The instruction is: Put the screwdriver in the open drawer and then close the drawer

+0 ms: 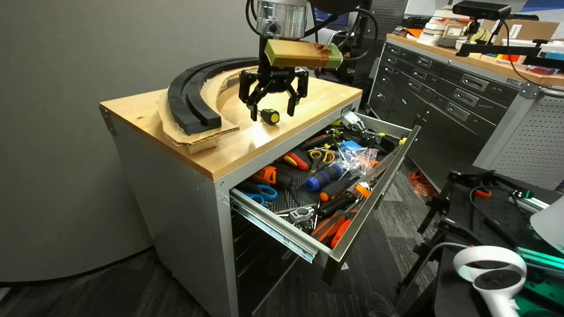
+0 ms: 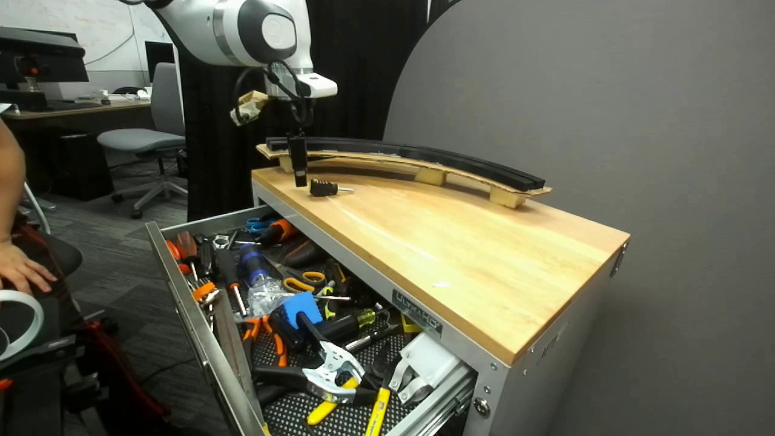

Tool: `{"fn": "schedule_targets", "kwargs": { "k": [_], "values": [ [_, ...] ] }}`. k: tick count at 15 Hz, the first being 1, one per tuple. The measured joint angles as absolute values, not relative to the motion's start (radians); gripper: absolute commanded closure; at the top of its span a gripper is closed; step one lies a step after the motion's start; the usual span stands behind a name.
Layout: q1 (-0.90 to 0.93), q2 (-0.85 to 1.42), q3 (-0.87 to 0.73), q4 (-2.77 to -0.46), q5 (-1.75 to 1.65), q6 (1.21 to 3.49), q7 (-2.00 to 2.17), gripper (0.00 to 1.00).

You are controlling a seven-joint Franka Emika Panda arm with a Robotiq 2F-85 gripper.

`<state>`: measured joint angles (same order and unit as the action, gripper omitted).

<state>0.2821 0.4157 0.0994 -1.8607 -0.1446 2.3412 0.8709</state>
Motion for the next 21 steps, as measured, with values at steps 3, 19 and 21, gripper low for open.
{"fn": "schedule_targets", "kwargs": {
  "k": [3, 19, 21],
  "values": [
    [0.310, 0.439, 0.063, -1.828, -0.199, 2.340, 0.897, 0.25],
    [0.342, 0.454, 0.025, -1.795, -0.298, 2.276, 1.035, 0.85],
    [0.342, 0.454, 0.029, -1.787, -0.298, 2.237, 1.031, 0.88]
  ]
}}
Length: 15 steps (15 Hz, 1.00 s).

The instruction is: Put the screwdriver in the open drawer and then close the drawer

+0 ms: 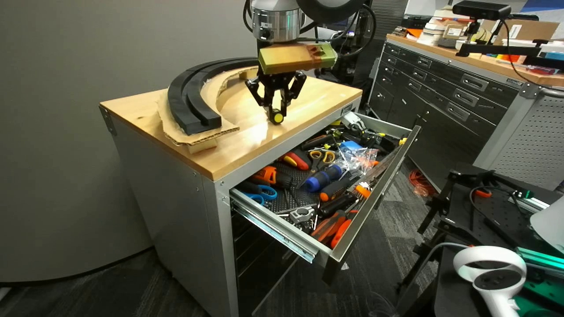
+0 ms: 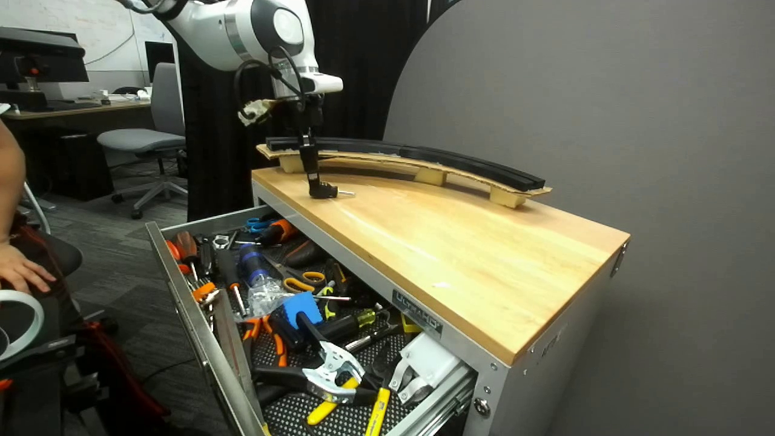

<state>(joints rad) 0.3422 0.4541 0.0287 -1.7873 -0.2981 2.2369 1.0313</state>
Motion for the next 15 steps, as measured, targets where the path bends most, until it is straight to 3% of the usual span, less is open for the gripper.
{"fn": "schedule_targets", "kwargs": {
  "k": [5, 6, 7, 9, 13, 15],
  "values": [
    [0.317, 0.356, 0.031, -1.914, -0.266, 2.153, 0.974, 0.90],
    [0.311, 0.331, 0.032, -1.951, -0.257, 2.153, 0.967, 0.82],
    [0.305, 0.308, 0.034, -1.984, -0.248, 2.154, 0.962, 0.42],
    [0.295, 0.268, 0.038, -2.052, -0.245, 2.155, 0.961, 0.34],
    [0.268, 0.236, 0.054, -2.153, -0.202, 2.160, 0.918, 0.03],
    [0.238, 0.223, 0.064, -2.181, -0.133, 2.154, 0.801, 0.00]
  ]
}}
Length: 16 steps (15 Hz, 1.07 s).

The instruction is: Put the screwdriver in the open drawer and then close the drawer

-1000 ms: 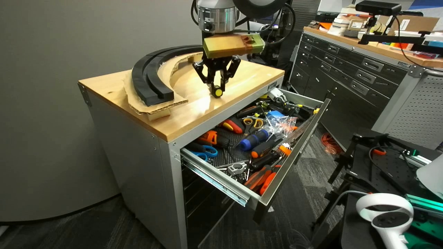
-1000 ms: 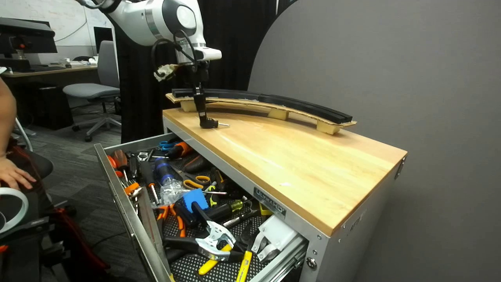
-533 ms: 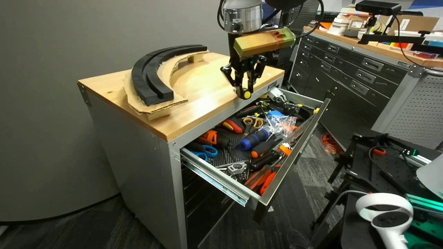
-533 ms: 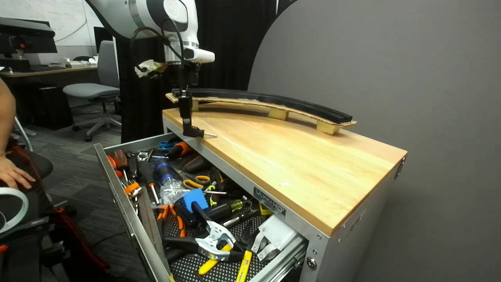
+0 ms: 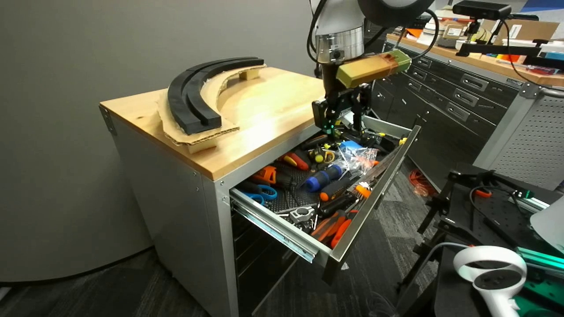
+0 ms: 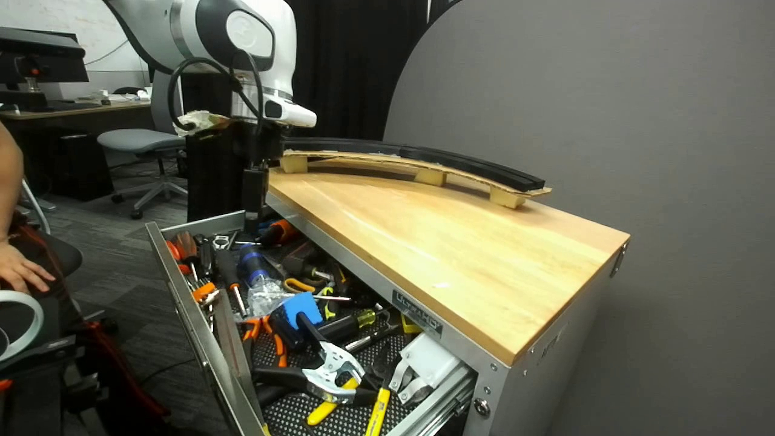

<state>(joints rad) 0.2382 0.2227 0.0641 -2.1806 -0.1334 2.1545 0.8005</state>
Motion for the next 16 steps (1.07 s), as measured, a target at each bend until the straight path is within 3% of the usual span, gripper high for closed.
{"fn": "schedule_targets", "kwargs": {
  "k": [6, 11, 12, 13, 15, 16],
  "values": [
    [0.106, 0.158, 0.053, -2.288, 0.036, 1.986, 0.378, 0.00],
    [0.054, 0.167, 0.023, -2.408, 0.035, 1.953, 0.290, 0.00],
    [0.051, 0.170, 0.019, -2.426, 0.034, 1.953, 0.290, 0.04],
    [0.051, 0.175, 0.015, -2.440, 0.031, 1.954, 0.294, 0.27],
    [0.051, 0.189, 0.013, -2.459, 0.027, 1.975, 0.312, 0.32],
    [0.053, 0.196, 0.013, -2.464, 0.027, 1.997, 0.325, 0.39]
  ]
}}
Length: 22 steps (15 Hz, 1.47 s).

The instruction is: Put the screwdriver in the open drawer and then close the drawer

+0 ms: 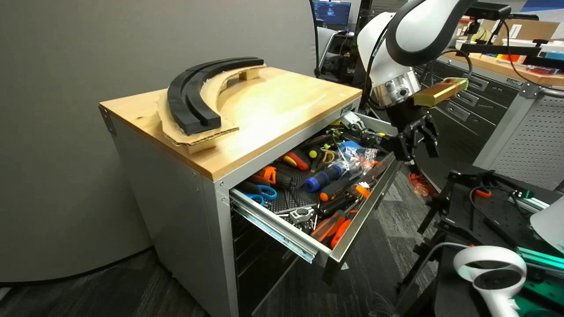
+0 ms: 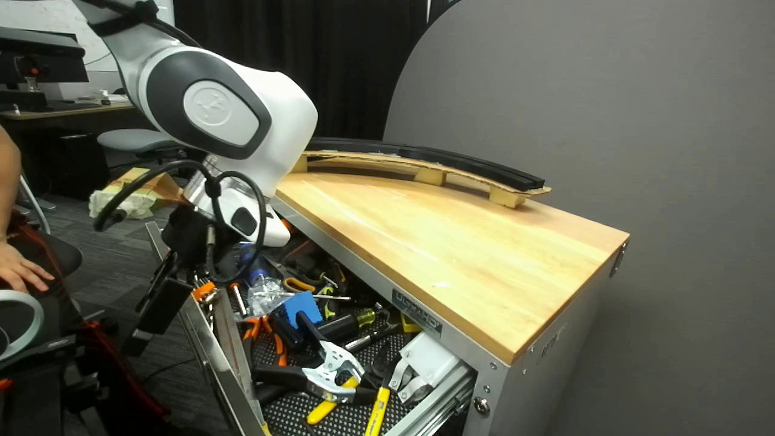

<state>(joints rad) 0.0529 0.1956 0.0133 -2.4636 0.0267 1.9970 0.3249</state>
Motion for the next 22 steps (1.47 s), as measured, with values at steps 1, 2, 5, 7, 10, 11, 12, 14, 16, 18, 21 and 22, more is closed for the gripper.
{"fn": "schedule_targets", "kwargs": {
  "k": [1, 2, 5, 7, 10, 11, 12, 14, 16, 18, 21, 22],
  "values": [
    [0.056, 0.202, 0.014, -2.466, 0.027, 2.026, 0.344, 0.49],
    [0.063, 0.210, 0.015, -2.466, 0.024, 2.060, 0.367, 0.56],
    [0.094, 0.231, 0.021, -2.462, 0.010, 2.148, 0.437, 0.78],
    [0.119, 0.231, 0.022, -2.454, -0.003, 2.167, 0.483, 0.94],
    [0.153, 0.235, 0.023, -2.438, -0.033, 2.233, 0.585, 1.00],
    [0.162, 0.239, 0.023, -2.430, -0.048, 2.267, 0.626, 1.00],
    [0.169, 0.245, 0.022, -2.420, -0.065, 2.296, 0.667, 1.00],
    [0.181, 0.263, 0.021, -2.390, -0.106, 2.352, 0.745, 1.00],
    [0.198, 0.290, 0.017, -2.352, -0.159, 2.399, 0.821, 1.00],
    [0.222, 0.339, 0.008, -2.317, -0.226, 2.459, 0.900, 1.00],
    [0.284, 0.384, -0.028, -2.258, -0.352, 2.500, 1.024, 1.00],
    [0.305, 0.399, -0.041, -2.238, -0.395, 2.510, 1.065, 1.00]
  ]
}}
